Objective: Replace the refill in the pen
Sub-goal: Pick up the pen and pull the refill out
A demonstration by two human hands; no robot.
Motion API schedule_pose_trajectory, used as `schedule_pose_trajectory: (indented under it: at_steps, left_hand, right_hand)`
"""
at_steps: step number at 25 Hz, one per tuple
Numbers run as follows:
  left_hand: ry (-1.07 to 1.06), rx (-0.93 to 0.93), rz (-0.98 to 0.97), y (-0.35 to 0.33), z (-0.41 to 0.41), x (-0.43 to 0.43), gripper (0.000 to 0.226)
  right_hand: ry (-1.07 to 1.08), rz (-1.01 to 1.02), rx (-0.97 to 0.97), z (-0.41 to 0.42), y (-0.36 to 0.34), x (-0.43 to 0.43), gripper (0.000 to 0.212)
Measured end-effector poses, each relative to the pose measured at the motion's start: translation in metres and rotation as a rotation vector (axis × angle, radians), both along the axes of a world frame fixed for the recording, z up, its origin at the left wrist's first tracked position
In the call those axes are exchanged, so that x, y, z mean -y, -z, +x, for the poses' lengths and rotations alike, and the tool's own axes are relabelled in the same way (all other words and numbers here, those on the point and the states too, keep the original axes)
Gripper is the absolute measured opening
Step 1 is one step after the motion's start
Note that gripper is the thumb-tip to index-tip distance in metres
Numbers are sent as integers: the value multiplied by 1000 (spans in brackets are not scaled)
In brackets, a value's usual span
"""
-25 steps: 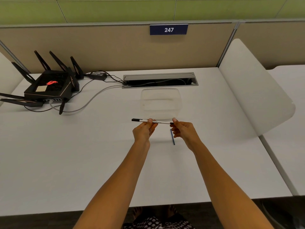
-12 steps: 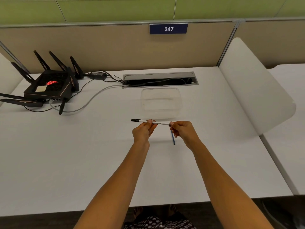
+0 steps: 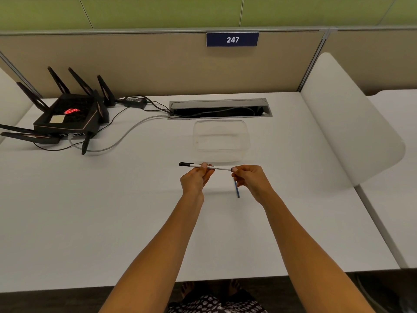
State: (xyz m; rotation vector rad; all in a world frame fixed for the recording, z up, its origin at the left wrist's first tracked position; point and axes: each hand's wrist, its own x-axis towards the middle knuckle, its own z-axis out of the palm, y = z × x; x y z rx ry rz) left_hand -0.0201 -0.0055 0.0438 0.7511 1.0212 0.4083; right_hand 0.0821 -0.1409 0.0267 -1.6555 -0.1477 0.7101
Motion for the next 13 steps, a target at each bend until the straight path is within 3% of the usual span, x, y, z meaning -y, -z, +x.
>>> schedule_pose_trajectory:
  at_steps: [6,11,13]
  left_hand:
    - [4,1,-12,3,-5,3,21]
    - [4,14,-21,3,-6,4,21]
    - [0,10,-27,3,-6,4,21]
  right_hand:
    - [-14,-44,-24,-4,-4,1,29]
    - [-35,-1,7,-3,-3,3,16]
    - [-19,15,-20,-5,-4,2,19]
